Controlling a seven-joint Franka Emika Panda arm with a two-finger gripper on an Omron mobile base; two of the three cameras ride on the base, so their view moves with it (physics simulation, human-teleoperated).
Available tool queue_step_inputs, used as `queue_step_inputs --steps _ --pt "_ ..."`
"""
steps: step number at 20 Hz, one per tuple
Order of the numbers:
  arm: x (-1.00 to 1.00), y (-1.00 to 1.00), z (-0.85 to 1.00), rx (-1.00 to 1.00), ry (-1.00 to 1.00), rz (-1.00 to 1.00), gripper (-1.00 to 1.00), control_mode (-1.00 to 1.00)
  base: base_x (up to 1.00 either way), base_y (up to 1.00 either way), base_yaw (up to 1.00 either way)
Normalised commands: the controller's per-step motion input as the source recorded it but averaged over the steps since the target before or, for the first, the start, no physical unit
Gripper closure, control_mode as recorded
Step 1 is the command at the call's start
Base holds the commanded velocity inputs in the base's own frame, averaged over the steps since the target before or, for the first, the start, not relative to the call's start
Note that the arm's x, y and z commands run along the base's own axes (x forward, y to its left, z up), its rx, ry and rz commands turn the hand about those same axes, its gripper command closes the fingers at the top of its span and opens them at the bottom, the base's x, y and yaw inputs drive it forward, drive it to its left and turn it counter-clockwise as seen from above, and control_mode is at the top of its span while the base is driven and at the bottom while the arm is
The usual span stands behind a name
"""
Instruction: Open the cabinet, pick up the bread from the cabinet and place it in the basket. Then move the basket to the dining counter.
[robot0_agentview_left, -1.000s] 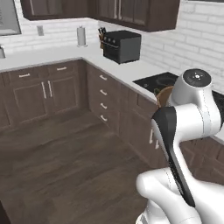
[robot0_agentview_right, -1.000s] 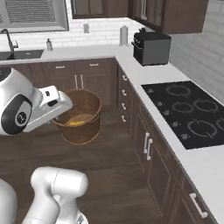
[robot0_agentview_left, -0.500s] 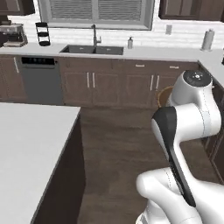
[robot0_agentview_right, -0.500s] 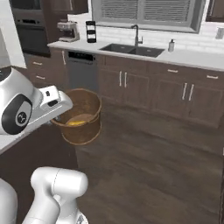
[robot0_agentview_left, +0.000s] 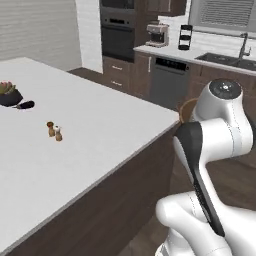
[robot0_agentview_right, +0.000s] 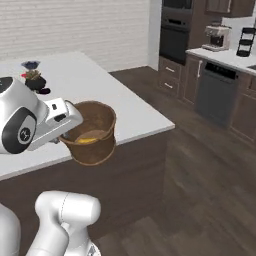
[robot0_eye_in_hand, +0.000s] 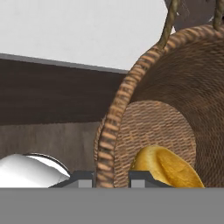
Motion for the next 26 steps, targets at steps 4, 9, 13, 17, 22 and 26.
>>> queue_step_inputs --steps 4,9,13,17,22,26 --pt "0.00 0.00 0.00 0.00 0.00 0.00 1.00 1.00 0.33 -0.04 0.72" --pt "0.00 0.00 0.00 0.00 0.00 0.00 1.00 1.00 0.21 0.09 0.45" --pt "0.00 0.00 0.00 0.00 0.00 0.00 1.00 1.00 0.23 0.51 0.18" --pt "0.00 0.00 0.00 0.00 0.00 0.00 1.00 1.00 0.44 0.56 0.16" --pt "0.00 0.00 0.00 0.00 0.00 0.00 1.00 1.00 0.34 0.12 0.44" --pt "0.15 0.00 -0.08 0.03 0.00 0.21 1.00 -1.00 0.12 0.00 0.22"
